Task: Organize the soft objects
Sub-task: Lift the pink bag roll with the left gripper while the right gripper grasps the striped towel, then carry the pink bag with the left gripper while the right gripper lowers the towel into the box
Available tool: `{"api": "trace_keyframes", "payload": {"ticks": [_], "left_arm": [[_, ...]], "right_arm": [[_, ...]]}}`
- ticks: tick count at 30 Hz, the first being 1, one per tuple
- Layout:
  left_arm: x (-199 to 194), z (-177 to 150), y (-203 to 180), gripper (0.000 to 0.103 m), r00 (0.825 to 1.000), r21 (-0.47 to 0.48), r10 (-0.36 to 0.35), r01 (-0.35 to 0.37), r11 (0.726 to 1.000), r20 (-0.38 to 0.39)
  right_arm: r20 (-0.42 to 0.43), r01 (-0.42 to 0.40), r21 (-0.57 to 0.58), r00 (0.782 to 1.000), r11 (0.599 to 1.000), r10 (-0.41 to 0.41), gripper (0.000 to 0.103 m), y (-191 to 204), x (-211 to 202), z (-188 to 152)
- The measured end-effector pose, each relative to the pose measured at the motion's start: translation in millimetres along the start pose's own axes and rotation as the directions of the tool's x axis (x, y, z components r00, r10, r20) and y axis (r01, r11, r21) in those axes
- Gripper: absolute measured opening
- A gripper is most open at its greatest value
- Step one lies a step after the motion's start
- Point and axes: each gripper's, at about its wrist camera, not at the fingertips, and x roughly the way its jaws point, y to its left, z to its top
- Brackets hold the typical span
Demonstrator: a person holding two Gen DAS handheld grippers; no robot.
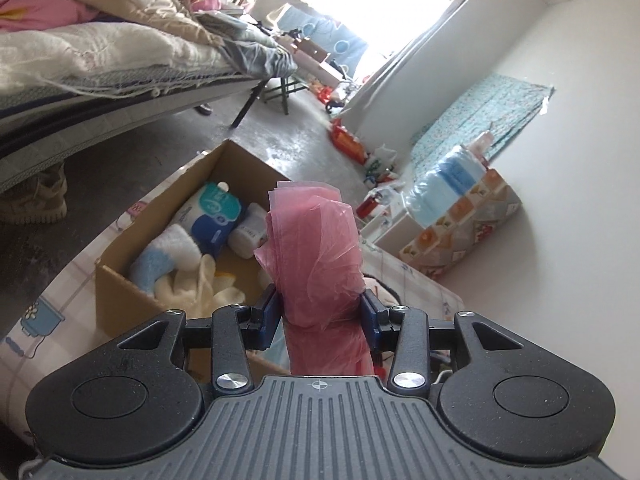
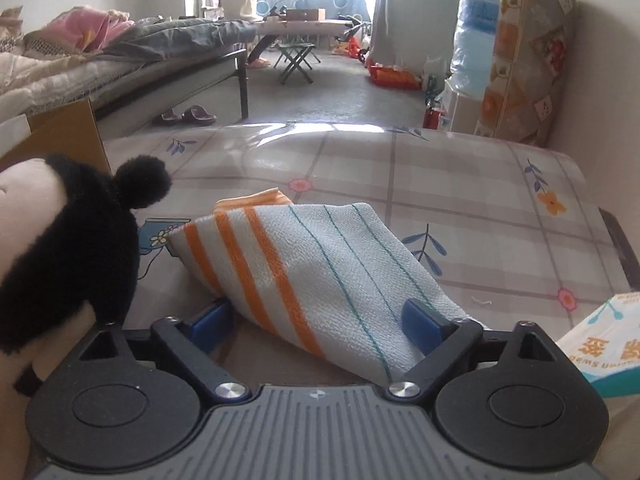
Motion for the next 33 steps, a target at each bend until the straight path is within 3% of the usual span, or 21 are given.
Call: {"api": "trace_keyframes", "payload": {"ticks": [3, 4, 5, 8, 16, 25, 29, 33], "left_arm": [[-8, -1, 8, 0.04, 1.0, -0.006, 0.016, -0.016, 1.0, 0.015], [-12, -1, 11, 0.04, 1.0, -0.008, 0.019, -0.018, 1.0, 0.023], [-15, 0, 14, 0.04, 0.999, -0.013, 0.019, -0.019, 1.0, 0.03], [-23, 0, 21, 0.04, 0.999, -0.024, 0.013, -0.012, 1.0, 0.051], [-28, 1, 39, 0.04, 0.998, -0.048, -0.009, 0.013, 0.999, 0.066], [-15, 10, 55, 0.04, 0.997, -0.081, -0.039, 0.044, 0.996, 0.062], [-13, 17, 59, 0.04, 0.995, -0.089, -0.051, 0.058, 0.994, 0.082], [-15, 27, 62, 0.04, 0.991, -0.1, -0.051, 0.063, 0.993, 0.122]], "right_arm": [[-0.006, 0.017, -0.007, 1.0, 1.0, -0.017, 0.067, 3, -7, 1], [-0.007, 0.032, -0.005, 0.999, 0.999, -0.032, 0.045, 3, -10, 0], [-0.015, 0.045, -0.004, 0.999, 0.999, -0.045, 0.036, 3, -13, 0], [-0.025, 0.081, 0.001, 0.996, 0.997, -0.081, 0.027, 2, -19, -5], [0.069, 0.138, 0.108, 0.987, 0.985, -0.146, 0.01, -3, -77, -16], [0.263, 0.142, 0.116, 0.95, 0.983, -0.169, 0.009, 15, -170, 2], [0.383, 0.089, 0.038, 0.918, 0.995, -0.097, 0.009, 48, -215, 26], [0.442, -0.072, -0.092, 0.891, 0.993, 0.105, 0.009, 102, -243, 51]]}}
